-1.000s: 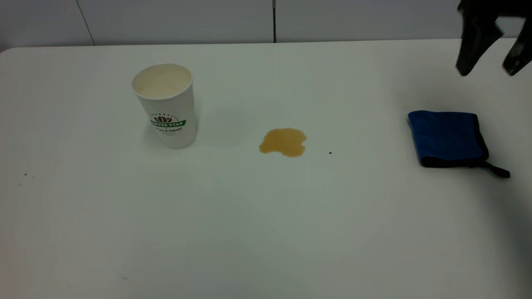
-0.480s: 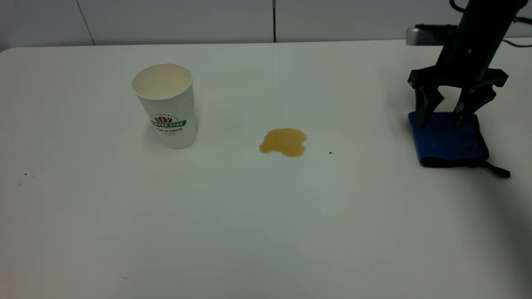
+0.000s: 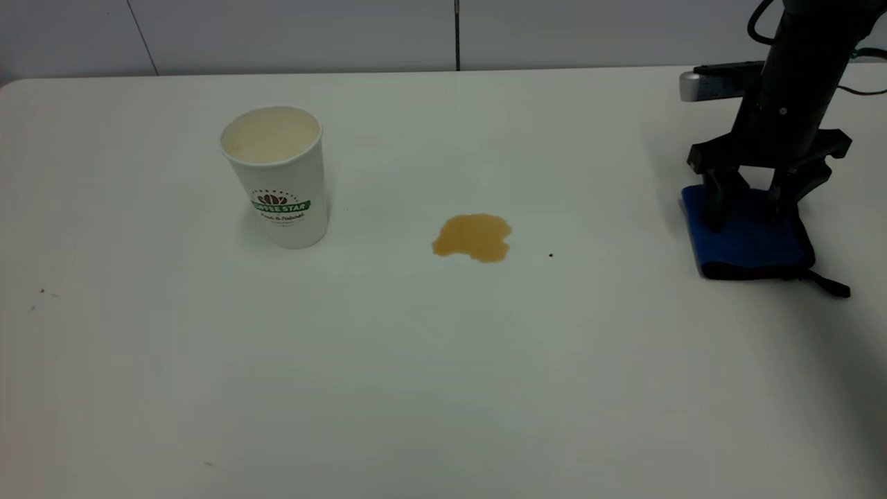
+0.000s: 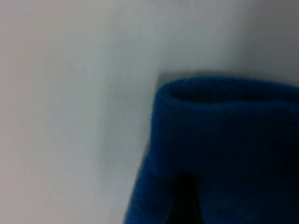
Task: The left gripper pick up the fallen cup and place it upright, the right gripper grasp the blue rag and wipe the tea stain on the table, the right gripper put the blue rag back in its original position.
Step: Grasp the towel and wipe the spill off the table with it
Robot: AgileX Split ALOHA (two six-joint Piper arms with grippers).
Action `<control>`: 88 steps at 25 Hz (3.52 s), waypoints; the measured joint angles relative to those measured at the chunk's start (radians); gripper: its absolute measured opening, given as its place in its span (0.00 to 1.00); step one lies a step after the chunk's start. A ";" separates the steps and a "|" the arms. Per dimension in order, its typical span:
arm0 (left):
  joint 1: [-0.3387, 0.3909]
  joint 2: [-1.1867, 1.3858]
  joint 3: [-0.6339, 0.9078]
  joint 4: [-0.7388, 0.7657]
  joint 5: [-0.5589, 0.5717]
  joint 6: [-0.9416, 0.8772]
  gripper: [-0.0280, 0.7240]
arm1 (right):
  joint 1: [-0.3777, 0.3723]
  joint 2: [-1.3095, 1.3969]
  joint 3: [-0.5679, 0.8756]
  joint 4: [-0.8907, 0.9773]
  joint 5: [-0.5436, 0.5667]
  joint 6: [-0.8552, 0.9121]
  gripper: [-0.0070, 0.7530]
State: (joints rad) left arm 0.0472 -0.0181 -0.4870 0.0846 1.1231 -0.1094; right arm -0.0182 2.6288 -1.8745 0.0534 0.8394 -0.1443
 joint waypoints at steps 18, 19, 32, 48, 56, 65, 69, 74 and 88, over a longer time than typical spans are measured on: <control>0.000 0.000 0.000 0.000 0.000 0.000 0.80 | 0.026 -0.003 -0.002 0.110 -0.005 -0.023 0.08; 0.000 0.000 0.000 0.000 0.000 0.000 0.80 | 0.043 -0.009 -0.002 0.123 -0.006 -0.032 0.08; 0.000 0.000 0.000 0.000 0.001 0.002 0.80 | 0.338 -0.105 -0.145 0.161 0.058 -0.052 0.08; 0.000 0.000 0.000 0.000 0.001 0.002 0.80 | 0.529 0.038 -0.155 0.082 -0.167 -0.026 0.08; 0.000 0.000 0.000 0.000 0.001 0.001 0.80 | 0.527 0.079 -0.157 -0.193 -0.242 0.162 0.08; 0.000 0.000 0.000 0.000 0.001 0.000 0.80 | 0.412 0.080 -0.158 -0.395 -0.167 0.398 0.08; 0.000 0.000 0.000 0.000 0.001 0.000 0.80 | 0.409 0.080 -0.159 -0.323 -0.154 0.363 0.09; 0.000 0.000 0.000 0.000 0.001 0.000 0.80 | 0.488 0.080 -0.161 -0.099 -0.189 0.203 0.09; 0.000 0.000 0.000 0.000 0.001 0.001 0.80 | 0.494 0.080 -0.161 0.051 -0.188 0.132 0.09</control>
State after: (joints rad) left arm 0.0472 -0.0181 -0.4870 0.0846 1.1239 -0.1086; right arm 0.4754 2.7088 -2.0356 0.1047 0.6519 -0.0128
